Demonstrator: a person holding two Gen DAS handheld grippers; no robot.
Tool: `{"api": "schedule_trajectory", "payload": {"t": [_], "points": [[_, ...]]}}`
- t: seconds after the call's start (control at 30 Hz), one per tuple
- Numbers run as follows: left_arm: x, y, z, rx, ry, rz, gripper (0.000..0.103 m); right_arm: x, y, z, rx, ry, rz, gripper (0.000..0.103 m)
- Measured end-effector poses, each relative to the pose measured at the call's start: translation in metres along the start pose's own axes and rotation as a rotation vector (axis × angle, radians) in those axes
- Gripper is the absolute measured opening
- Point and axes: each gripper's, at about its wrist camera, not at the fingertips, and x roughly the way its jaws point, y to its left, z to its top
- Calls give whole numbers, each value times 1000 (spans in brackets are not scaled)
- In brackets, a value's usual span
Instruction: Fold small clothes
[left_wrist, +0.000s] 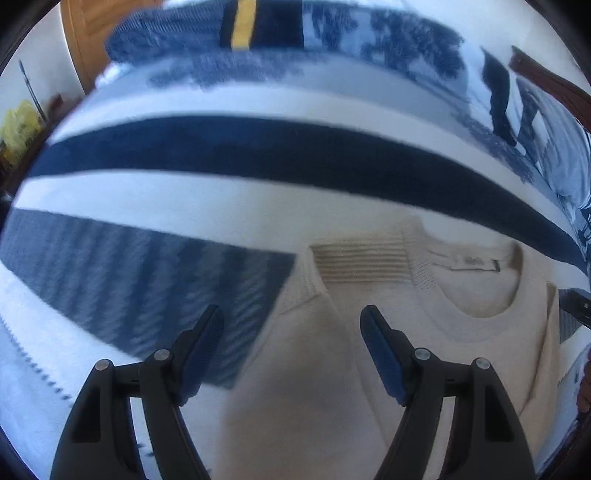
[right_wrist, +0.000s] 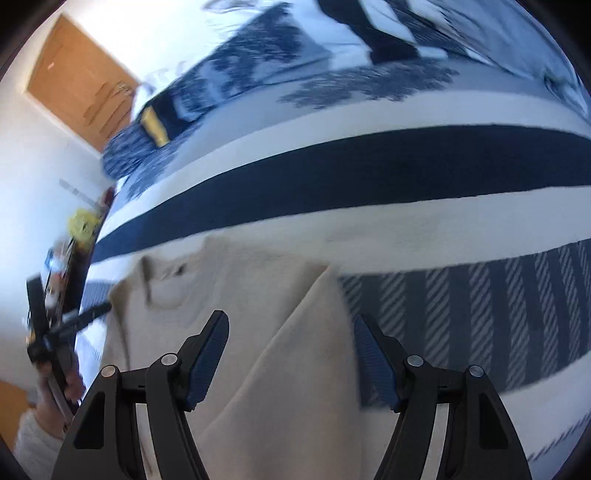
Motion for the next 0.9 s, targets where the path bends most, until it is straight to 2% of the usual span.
{"api": "schedule_trajectory", "payload": {"t": [0.07,0.1,0.17,0.23,0.27,0.3,0.33,0.43,0.6,0.73,0.77,0.9], "points": [[13,-3,2,-24,24,-30,70,15,-6,9,21,33,-11,71],[17,-5,2,-28,28,-12,58,25,-9,12,35,62,-11,70],[18,-7,4,-45,0,8,51,38,-14,14,62,84,-32,45],[20,-6,7,-59,-10,3,29,40,-13,16,51,61,-50,36],[20,-3,9,-76,-9,-8,22,42,-11,17,51,63,-64,25],[20,-2,12,-81,-6,-11,6,43,-9,17,54,67,-83,17],[18,1,14,-89,0,-8,5,44,-8,18,54,77,-93,6],[-14,7,9,-119,-60,-53,5,25,0,18,42,41,-115,5],[-109,17,-21,-142,-160,-161,5,-54,27,-1,-13,-66,-67,5],[-197,18,-74,-122,-242,-202,5,-140,53,-52,-65,-152,-13,5],[-221,21,-97,-111,-266,-210,5,-155,57,-65,-69,-166,-4,5],[-269,35,-170,-95,-313,-219,5,-215,69,-139,-87,-202,31,5]]}}
